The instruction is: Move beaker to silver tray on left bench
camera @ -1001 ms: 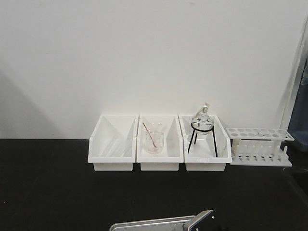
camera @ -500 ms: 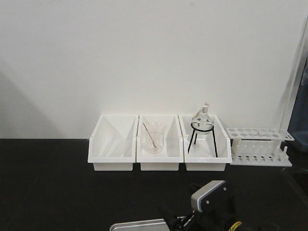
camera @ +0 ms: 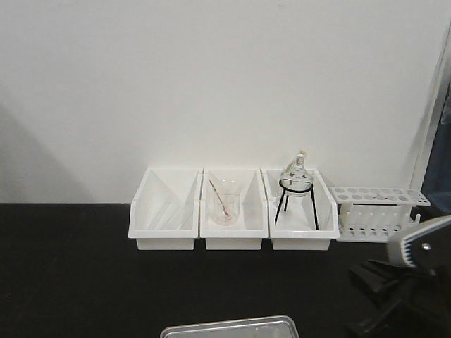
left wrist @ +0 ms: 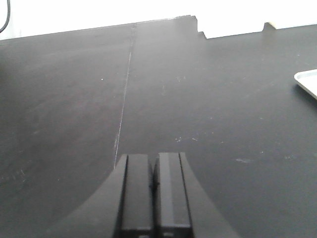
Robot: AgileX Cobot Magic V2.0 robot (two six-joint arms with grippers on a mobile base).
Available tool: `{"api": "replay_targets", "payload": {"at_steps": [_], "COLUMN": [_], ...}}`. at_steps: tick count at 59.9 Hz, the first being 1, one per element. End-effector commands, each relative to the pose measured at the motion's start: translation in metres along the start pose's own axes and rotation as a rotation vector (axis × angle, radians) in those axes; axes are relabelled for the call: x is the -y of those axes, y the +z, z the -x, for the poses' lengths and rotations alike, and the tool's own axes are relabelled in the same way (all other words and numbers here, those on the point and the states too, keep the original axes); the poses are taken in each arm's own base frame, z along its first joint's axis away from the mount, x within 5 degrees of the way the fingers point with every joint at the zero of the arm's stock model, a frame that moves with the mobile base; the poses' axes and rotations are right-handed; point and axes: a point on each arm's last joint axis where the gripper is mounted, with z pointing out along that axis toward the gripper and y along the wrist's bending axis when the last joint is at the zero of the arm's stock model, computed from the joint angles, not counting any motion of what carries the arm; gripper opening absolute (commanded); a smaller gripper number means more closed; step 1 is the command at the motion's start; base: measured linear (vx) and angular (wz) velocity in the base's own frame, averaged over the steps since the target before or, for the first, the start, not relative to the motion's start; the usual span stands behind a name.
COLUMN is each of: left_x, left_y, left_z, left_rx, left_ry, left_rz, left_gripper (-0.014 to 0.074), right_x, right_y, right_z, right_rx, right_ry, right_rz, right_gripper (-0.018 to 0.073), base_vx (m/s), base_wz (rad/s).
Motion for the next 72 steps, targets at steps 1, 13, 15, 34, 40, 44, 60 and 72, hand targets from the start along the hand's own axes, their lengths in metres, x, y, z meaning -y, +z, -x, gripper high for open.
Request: {"api": "replay_targets", "payload": {"at_steps": [1,13,15,34,40,44,60,72], "left_x": [0.001,0.001,0.001,0.001,0.001,0.001,0.001,0.001], "left_y": [0.002,0.002,0.002,0.002,0.002,0.002,0.002,0.002], "left_z": [0.001,0.001,0.001,0.001,0.001,0.001,0.001,0.001], "left_rx": [0.064,0.064,0.064,0.064,0.064,0.064,0.064,0.064], "left_ry": [-0.003,-0.003,-0.003,-0.003,-0.003,-0.003,-0.003,-0.003], "left_rz": [-0.006,-0.006,-0.006,-0.006,-0.006,-0.006,-0.006,-0.006], "left_gripper": [0.0001,0.0001,0.0001,0.0001,0.0001,0.0001,0.0001,0.0001], "right_x": [0.005,0.007,0.008,0.008,0.006,0.004,0.011,0.013], "right_y": [-0.029,-0.066,-0.070,-0.086,-0.086,-0.089,-0.102,-0.100], "right_z": [0.015,0.022,0.023,0.025,0.018,0.006,-0.087,-0.149], "right_rx": [0.083,0.180,0.197,0.252,0.245,0.253,0.341,0.354], "right_ry": [0.000,0.011,0.012,0.029,0.110,0.117,0.063,0.110], "right_rz": [-0.025,-0.040,-0.040,-0.037,-0.004,0.013,-0.128,-0.244], "right_gripper": [-0.0015,-0.0014,-0.0014,-0.0011,-0.0011,-0.0011,-0.0011,-0.0011], "base_vx": [0.00,0.00,0.00,0.00,0.00,0.00,0.00,0.00], "base_wz": [0.00,0.00,0.00,0.00,0.00,0.00,0.00,0.00]}}
